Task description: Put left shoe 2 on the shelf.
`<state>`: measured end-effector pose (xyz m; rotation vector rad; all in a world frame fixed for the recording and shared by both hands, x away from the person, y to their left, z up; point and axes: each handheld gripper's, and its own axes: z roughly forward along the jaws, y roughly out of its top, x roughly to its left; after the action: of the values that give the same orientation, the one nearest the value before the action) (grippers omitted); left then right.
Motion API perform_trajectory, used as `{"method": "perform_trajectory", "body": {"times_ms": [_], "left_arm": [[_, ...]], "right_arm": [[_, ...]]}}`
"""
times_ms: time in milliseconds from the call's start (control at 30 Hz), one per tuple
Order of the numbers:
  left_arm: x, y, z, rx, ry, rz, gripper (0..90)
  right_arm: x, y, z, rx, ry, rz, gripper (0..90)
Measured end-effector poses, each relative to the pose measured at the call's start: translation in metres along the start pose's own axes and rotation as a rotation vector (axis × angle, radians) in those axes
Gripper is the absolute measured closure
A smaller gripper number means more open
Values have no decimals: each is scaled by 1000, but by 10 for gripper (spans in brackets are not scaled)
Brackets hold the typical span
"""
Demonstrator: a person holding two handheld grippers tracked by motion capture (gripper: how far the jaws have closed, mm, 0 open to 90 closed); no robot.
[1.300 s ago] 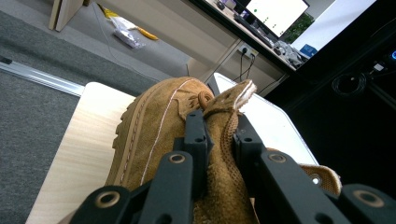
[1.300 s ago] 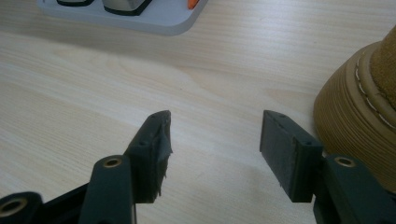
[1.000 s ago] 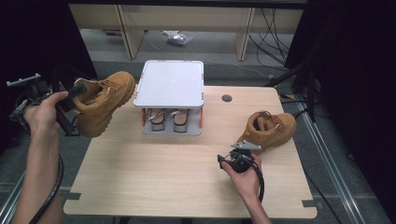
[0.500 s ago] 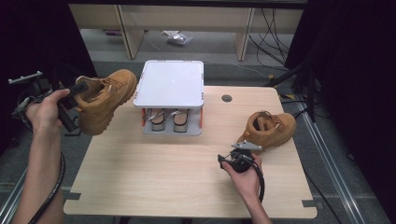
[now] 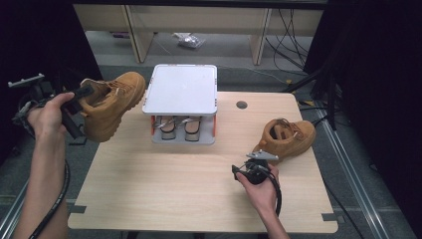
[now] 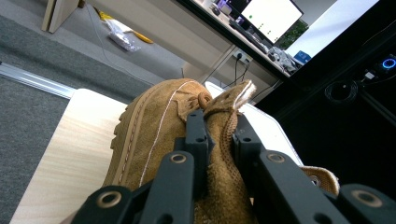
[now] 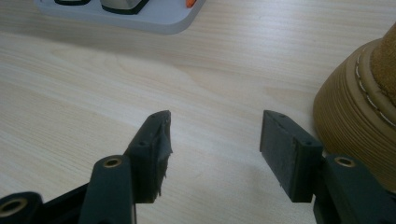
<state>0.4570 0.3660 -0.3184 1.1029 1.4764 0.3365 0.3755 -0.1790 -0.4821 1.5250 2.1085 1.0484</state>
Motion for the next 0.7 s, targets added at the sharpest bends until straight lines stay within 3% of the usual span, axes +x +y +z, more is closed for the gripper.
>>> {"method": "perform_trajectory", "body": {"times_ms": [700], "left_arm": [[-7, 8, 6, -23, -9, -17, 806]], "right_arm": [[0, -1, 2, -5, 7, 5, 441]]}}
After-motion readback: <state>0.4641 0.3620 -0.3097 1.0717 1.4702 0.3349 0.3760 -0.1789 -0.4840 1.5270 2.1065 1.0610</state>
